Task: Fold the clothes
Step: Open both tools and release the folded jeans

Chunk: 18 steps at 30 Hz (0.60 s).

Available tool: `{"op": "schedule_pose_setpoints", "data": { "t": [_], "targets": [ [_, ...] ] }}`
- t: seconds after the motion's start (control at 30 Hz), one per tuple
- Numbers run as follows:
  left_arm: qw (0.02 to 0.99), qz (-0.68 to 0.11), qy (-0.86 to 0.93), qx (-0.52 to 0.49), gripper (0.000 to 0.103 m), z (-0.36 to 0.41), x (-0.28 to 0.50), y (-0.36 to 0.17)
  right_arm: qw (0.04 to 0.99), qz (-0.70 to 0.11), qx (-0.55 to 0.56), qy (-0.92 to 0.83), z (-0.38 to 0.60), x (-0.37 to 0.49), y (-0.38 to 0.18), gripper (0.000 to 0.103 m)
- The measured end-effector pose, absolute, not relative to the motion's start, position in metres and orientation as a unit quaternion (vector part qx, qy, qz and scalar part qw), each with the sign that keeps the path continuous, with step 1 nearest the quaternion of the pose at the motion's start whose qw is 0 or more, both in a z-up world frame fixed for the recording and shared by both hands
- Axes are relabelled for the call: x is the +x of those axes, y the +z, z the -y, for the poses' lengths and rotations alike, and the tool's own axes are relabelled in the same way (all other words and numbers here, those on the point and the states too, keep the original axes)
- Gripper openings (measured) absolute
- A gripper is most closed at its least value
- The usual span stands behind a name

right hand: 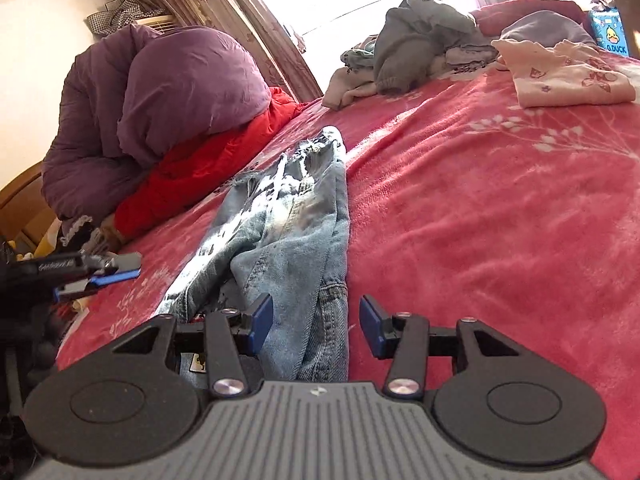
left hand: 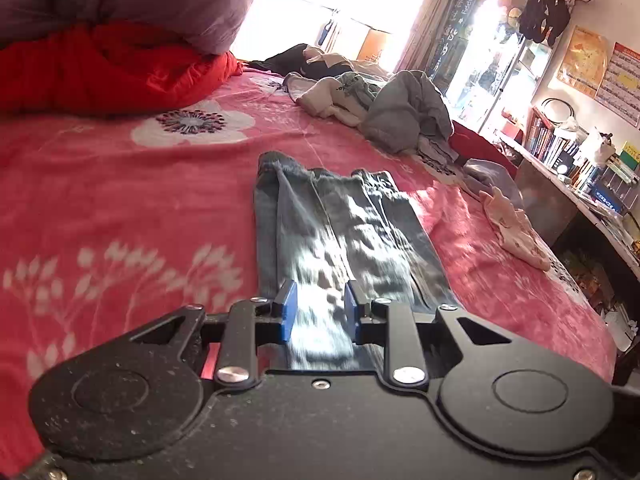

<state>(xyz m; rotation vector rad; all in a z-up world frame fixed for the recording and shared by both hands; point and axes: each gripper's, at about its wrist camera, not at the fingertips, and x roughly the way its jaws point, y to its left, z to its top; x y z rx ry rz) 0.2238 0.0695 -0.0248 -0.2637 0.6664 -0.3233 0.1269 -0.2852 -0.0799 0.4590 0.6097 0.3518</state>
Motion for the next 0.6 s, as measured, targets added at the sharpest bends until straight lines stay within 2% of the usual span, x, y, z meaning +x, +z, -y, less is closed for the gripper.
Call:
{"op": "schedule_pose_setpoints", "data": {
  "t": [0.13, 0.3, 0.4, 0.53, 0.6],
  "targets": [
    [0.926, -0.337, -0.145, -0.090, 0.024, -0.057, 0.291, -0.023, 0.904, -0.298, 0.248, 0.182, 0.291, 0.139, -0.081, 0.050],
    [0.914, -0.362, -0.139, -0.120, 0.024, -0.064, 0.350, -0.038, 0.891, -0.308, 0.273, 0.192, 0.293, 0.151, -0.086, 0.051],
    [0.906, -0.366, -0.143, -0.158, 0.022, -0.071, 0.365, -0.047, 0.884, -0.317, 0.284, 0.194, 0.294, 0.157, -0.090, 0.051],
    [0.900, -0.397, -0.124, -0.134, 0.022, -0.067, 0.375, -0.066, 0.875, -0.331, 0.296, 0.193, 0.295, 0.163, -0.096, 0.053],
    [0.897, -0.391, -0.127, -0.165, 0.022, -0.075, 0.373, -0.069, 0.873, -0.335, 0.299, 0.193, 0.295, 0.164, -0.098, 0.053]
  ]
}}
